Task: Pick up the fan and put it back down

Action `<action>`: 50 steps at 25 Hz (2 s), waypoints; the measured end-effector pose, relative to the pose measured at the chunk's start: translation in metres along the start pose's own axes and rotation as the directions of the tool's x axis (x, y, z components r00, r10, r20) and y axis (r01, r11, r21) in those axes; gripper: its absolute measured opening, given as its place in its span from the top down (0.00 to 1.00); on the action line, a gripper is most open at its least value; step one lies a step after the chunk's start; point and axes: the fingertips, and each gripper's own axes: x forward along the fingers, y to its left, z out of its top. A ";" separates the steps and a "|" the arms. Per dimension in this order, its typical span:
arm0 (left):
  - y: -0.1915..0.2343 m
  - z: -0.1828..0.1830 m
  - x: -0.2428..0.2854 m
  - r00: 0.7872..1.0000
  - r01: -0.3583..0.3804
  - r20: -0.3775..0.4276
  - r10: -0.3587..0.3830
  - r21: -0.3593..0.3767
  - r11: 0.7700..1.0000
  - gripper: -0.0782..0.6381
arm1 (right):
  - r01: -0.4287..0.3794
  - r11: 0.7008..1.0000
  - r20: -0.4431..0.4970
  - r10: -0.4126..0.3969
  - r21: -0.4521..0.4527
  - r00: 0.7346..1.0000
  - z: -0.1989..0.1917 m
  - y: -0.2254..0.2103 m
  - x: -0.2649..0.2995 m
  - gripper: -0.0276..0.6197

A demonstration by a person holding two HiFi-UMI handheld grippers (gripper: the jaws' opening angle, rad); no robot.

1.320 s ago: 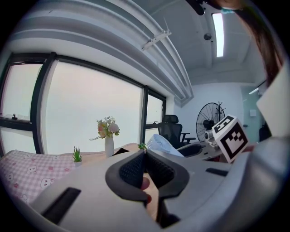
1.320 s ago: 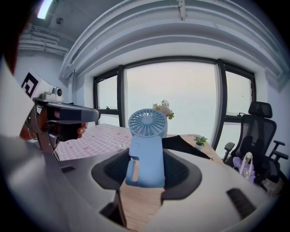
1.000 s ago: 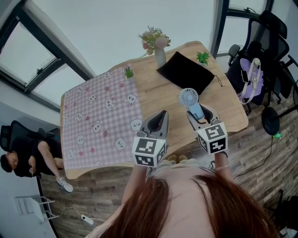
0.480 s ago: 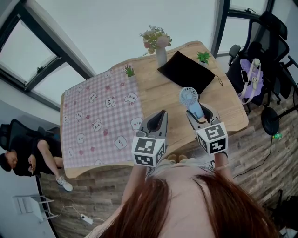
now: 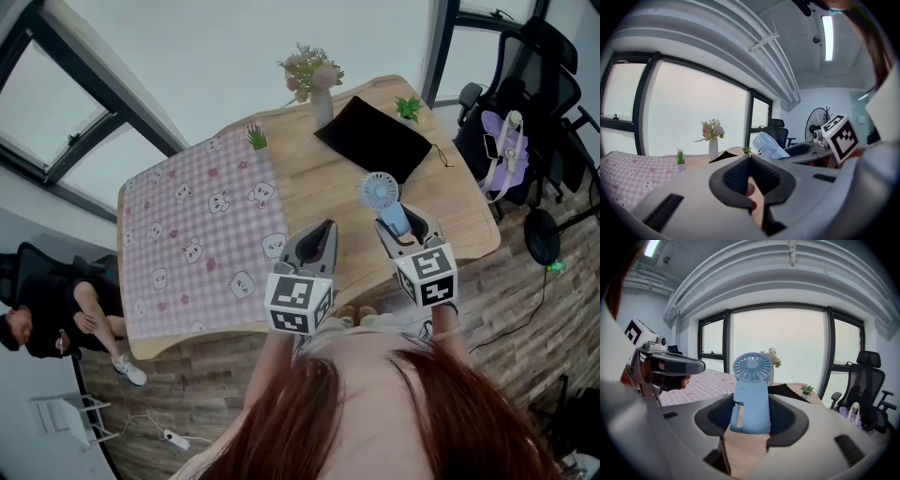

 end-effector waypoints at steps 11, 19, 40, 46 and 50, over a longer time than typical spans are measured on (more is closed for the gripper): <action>-0.001 -0.008 0.003 1.000 0.006 -0.015 -0.007 -0.016 1.000 0.87 | -0.014 1.000 -0.046 0.013 -0.025 0.999 -0.017 0.008 0.013 0.63; 0.000 -0.014 0.004 1.000 -0.001 -0.022 0.001 -0.021 1.000 0.87 | -0.022 0.999 -0.074 0.020 -0.025 0.997 -0.035 0.009 0.023 0.63; 0.008 -0.037 0.002 0.997 -0.045 -0.062 0.041 -0.068 0.997 0.87 | -0.082 0.996 -0.208 0.076 -0.021 0.975 -0.101 0.024 0.059 0.63; 0.010 -0.043 0.002 0.996 -0.044 -0.075 0.038 -0.073 0.996 0.87 | -0.069 0.997 -0.234 0.063 -0.019 0.970 -0.119 0.022 0.066 0.63; 0.012 -0.047 0.003 0.996 -0.042 -0.085 0.036 -0.077 0.996 0.87 | -0.076 0.997 -0.268 0.073 0.000 0.961 -0.134 0.026 0.071 0.63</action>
